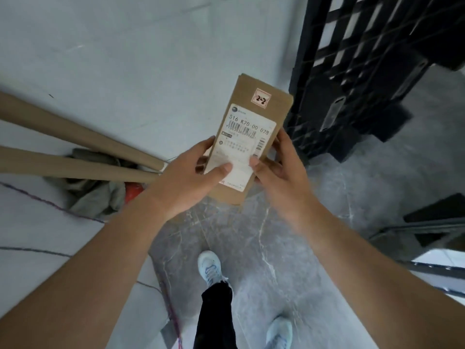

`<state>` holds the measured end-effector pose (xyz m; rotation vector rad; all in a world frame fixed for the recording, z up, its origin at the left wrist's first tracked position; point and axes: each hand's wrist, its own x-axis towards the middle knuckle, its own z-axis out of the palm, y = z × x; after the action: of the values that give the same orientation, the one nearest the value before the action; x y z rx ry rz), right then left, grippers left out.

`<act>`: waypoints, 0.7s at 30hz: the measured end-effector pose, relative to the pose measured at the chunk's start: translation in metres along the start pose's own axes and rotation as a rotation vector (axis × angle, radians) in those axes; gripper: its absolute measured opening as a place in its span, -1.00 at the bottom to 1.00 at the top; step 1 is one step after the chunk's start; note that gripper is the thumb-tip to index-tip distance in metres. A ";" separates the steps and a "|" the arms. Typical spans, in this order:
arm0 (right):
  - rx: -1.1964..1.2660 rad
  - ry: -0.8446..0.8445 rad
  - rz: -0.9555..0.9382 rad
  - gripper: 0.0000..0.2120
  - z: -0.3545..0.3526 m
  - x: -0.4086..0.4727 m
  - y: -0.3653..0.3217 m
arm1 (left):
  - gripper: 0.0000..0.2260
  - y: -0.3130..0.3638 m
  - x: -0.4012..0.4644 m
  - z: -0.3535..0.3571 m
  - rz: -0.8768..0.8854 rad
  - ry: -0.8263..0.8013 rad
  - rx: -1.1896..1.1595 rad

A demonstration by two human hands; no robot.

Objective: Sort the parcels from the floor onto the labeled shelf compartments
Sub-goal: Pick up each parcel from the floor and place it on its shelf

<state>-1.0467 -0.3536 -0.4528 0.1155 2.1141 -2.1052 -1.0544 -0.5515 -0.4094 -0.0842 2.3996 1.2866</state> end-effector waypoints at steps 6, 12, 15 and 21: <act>-0.123 -0.074 -0.134 -0.43 -0.049 -0.063 -0.088 | -0.63 0.092 -0.072 0.000 0.056 -0.006 0.073; -0.280 -0.045 -0.315 -0.39 -0.086 -0.104 -0.167 | -0.67 0.164 -0.124 -0.014 0.173 0.025 0.169; -0.327 0.001 -0.426 -0.43 -0.101 -0.127 -0.206 | -0.67 0.200 -0.149 -0.019 0.273 0.040 0.125; -0.332 0.105 -0.580 -0.45 -0.127 -0.177 -0.277 | -0.41 0.262 -0.190 -0.028 0.423 0.042 -0.068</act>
<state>-0.9251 -0.2200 -0.1504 -0.4924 2.7831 -1.9894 -0.9540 -0.4510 -0.1175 0.4011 2.4937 1.5586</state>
